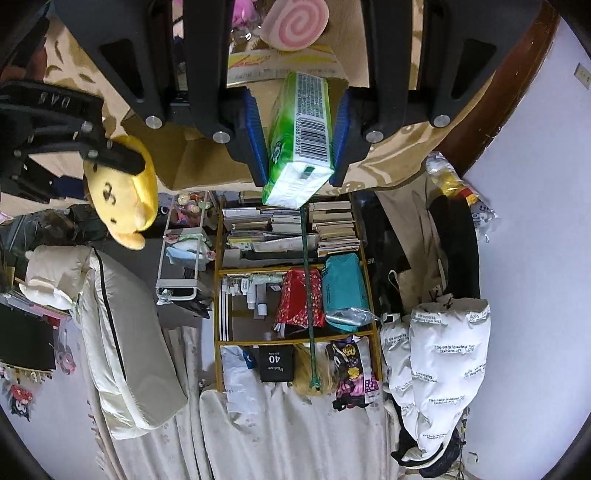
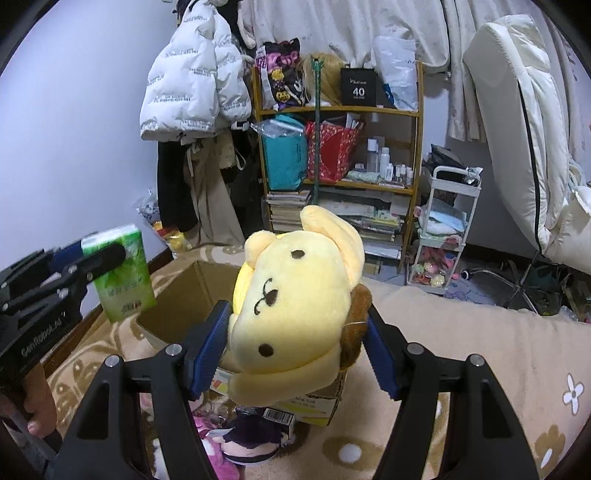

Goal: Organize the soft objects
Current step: 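Lift both items and drop them into the cardboard box, opening both grippers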

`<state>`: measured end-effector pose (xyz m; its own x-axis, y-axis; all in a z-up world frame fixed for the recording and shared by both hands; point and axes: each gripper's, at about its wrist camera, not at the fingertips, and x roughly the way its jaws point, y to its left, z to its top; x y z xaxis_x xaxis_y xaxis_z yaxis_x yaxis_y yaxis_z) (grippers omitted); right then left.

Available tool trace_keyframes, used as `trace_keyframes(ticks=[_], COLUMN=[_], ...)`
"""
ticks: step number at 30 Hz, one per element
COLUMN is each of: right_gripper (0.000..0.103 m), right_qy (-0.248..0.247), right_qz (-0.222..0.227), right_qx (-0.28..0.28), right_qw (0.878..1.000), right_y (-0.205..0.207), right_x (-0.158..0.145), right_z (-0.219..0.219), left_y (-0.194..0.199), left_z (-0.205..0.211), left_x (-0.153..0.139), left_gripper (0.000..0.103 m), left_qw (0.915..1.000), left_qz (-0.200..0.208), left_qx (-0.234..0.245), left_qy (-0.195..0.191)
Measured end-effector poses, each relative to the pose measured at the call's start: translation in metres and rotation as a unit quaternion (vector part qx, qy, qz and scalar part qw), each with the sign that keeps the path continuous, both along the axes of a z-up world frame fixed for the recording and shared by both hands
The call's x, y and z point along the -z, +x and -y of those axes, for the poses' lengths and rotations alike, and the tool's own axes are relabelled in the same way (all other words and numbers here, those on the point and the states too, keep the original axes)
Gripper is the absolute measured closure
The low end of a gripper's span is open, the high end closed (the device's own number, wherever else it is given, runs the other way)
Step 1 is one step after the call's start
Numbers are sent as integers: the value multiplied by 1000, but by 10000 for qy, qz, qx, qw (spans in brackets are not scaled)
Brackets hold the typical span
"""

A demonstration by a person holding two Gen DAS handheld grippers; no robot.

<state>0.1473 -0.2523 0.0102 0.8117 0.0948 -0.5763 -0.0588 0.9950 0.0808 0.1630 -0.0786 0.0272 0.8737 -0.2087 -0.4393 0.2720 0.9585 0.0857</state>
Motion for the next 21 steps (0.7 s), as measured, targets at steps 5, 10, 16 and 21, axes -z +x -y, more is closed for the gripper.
trace_keyframes(ticks=[5, 10, 16, 21], right_gripper=[30, 30, 29, 26], right_qy=[8, 8, -121, -119], right_qz=[-178, -268, -322, -361], right_qx=[61, 40, -23, -39], right_qw=[9998, 9996, 9994, 9993], right_y=[13, 26, 31, 32], right_x=[22, 39, 49, 52], right_z=[-1, -1, -5, -6], left_y=[19, 33, 42, 47], left_z=[6, 10, 8, 8], left_x=[28, 49, 60, 69], left_gripper=[71, 71, 71, 70], left_qw=[9996, 9987, 9977, 9965], left_qz=[-260, -508, -675, -833], left_qx=[-3, -18, -25, -74], left_qy=[72, 89, 42, 63])
